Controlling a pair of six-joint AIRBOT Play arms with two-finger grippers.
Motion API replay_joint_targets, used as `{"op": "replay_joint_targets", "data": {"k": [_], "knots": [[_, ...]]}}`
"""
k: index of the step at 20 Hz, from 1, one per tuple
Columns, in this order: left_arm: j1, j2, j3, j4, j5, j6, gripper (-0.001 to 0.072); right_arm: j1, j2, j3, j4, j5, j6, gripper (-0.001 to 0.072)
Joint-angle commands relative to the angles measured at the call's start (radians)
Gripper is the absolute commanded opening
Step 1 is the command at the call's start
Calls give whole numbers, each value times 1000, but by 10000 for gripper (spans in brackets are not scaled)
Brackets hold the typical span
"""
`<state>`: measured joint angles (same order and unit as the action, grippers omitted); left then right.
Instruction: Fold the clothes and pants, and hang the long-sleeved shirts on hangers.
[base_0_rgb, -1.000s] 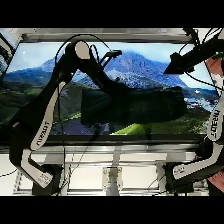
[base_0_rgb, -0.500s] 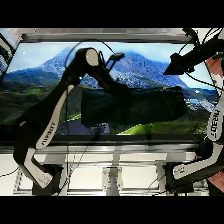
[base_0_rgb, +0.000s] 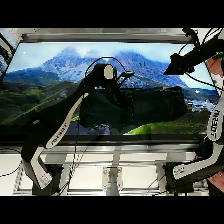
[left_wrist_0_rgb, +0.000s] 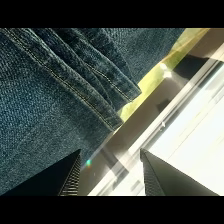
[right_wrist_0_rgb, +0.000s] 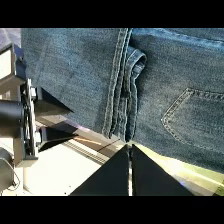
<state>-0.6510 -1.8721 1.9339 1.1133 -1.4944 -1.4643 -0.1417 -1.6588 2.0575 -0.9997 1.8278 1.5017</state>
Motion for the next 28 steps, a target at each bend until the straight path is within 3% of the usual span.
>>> {"op": "replay_joint_targets", "data": {"k": [1,8,10,11,12,13,18,25,27,28], "knots": [[55,20,-2,34,-16,5,440,-1,4,0,-1,9,-2,13],[387,100,-8,61,-235,1,441,0,14,-42,-3,2,-64,15],[460,113,-37,60,-238,-3,442,8,13,-94,-3,5,-80,34],[489,114,-54,60,-239,-2,442,12,13,-119,-3,-11,-81,169],[514,113,-75,50,-239,-2,442,19,13,-138,-5,-31,-83,381],[539,113,-105,31,-238,-1,443,25,13,-158,-8,-59,-84,542],[622,114,-325,8,-168,24,444,29,28,-241,-70,-146,-160,547],[621,113,-505,7,41,50,444,29,265,-598,-310,-401,-188,542],[621,113,-505,-25,81,51,531,29,335,-705,-341,-448,-188,542],[621,113,-505,-48,101,51,539,29,362,-744,-343,-466,-188,541]]}}
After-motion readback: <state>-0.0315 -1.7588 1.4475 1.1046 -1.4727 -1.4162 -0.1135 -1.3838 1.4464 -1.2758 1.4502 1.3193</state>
